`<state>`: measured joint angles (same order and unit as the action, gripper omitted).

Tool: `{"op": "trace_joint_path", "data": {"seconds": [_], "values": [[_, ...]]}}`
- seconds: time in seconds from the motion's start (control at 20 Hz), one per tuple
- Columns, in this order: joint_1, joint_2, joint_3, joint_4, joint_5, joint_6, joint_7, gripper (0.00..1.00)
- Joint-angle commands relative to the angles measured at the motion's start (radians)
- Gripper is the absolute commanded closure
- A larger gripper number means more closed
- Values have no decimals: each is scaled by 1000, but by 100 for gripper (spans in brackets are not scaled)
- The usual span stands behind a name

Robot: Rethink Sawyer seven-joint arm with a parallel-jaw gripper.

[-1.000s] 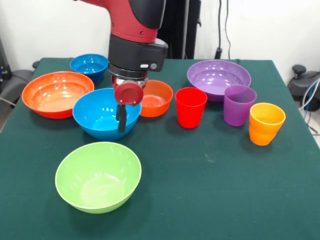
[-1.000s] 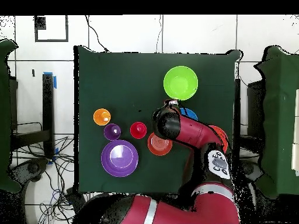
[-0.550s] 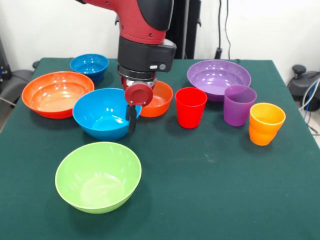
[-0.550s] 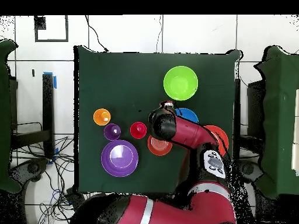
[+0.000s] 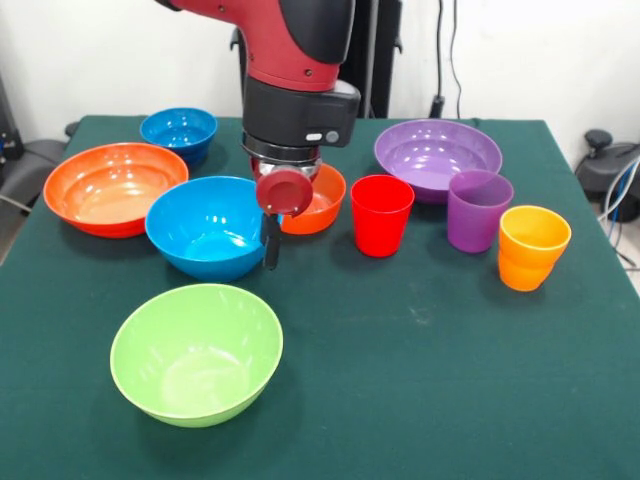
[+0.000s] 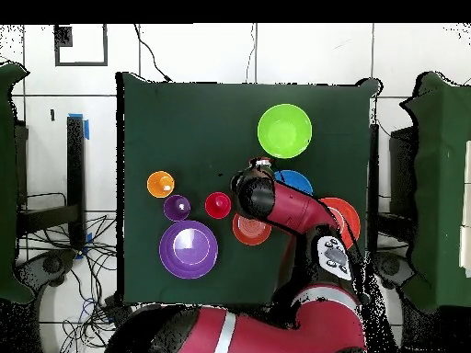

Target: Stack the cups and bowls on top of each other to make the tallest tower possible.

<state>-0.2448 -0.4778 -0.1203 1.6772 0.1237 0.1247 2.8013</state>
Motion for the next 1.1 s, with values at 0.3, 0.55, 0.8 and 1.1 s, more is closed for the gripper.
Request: {"op": "trace_joint_path", "data": {"seconds": [0.3, 0.55, 0.8, 1.1], "values": [[5, 67, 140, 19, -35, 169, -44, 0], [3, 76, 155, 7, -68, 226, -99, 0], [6, 83, 158, 9, -99, 234, -116, 0], [-10, 74, 165, 25, -149, 222, -124, 0]]}}
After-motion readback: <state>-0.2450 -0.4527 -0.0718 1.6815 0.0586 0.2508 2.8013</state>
